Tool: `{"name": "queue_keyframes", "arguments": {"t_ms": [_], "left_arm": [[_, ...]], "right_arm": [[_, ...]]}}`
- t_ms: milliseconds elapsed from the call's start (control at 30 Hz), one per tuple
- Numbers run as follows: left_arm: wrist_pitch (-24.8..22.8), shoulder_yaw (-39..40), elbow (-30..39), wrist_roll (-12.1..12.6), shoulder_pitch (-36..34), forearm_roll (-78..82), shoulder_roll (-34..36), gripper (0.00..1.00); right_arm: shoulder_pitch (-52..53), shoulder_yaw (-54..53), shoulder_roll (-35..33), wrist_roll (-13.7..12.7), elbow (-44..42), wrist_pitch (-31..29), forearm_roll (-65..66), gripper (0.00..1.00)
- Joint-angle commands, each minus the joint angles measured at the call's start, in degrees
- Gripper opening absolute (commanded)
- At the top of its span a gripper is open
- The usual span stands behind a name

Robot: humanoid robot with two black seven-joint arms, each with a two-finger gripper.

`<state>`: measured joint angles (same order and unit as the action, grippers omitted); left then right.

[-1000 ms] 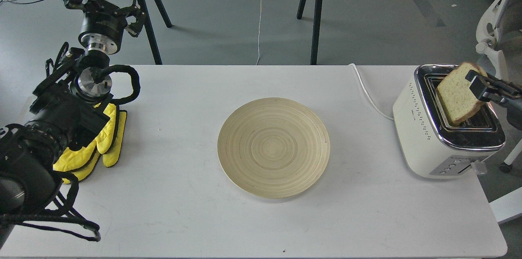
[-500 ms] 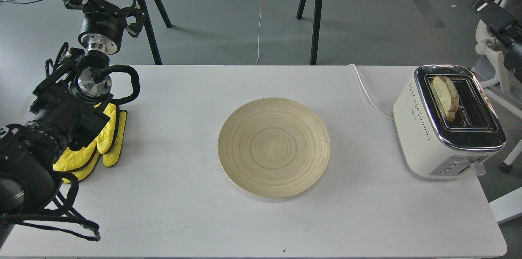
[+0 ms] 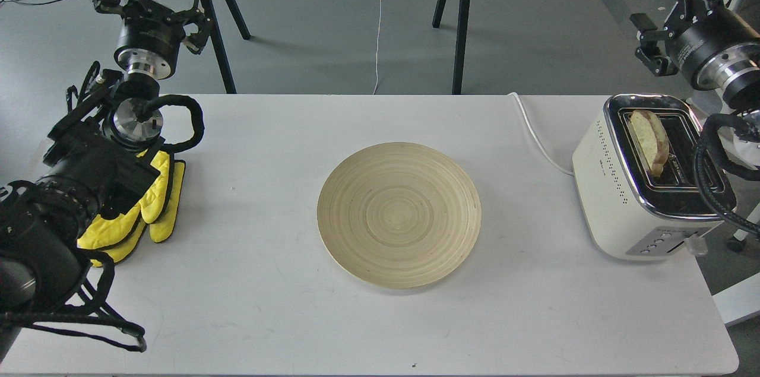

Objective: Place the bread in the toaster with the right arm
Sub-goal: 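Open the right gripper and raise it away from the toaster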

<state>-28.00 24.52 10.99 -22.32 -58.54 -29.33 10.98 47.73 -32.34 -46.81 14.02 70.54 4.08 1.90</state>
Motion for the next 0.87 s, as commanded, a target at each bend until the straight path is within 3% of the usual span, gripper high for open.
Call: {"name": "queue_keyframes", "arguments": {"t_ms": [0,267,400,600,833], "left_arm": [[0.0,0.0,0.0,0.0,0.0,0.0,0.0,1.00],[0.0,0.1,0.0,-0.1,-0.1,0.0,0.0,1.00],[0.0,0.1,0.0,-0.1,-0.1,0.0,0.0,1.00],[0.0,0.1,0.0,-0.1,-0.1,0.0,0.0,1.00],[0.0,0.0,0.0,-0.1,-0.1,0.0,-0.1,1.00]], "right_arm": [[-0.2,-1.4,2.2,0.4,-3.7,-6.6,-5.8,0.99],[-0.9,-8.5,9.5,-0.7,-12.3,-9.9,-6.6,0.99],[-0.8,-10.1,13.1,-2.9,-17.5,-13.8,-7.6,0.99],[-0.7,-17.1,20.4,-2.7,-25.5,-14.9,-7.5,0.99],[-0.2,-17.5,21.4,-2.2,-26.3,-15.2,-7.4,0.99]]}}
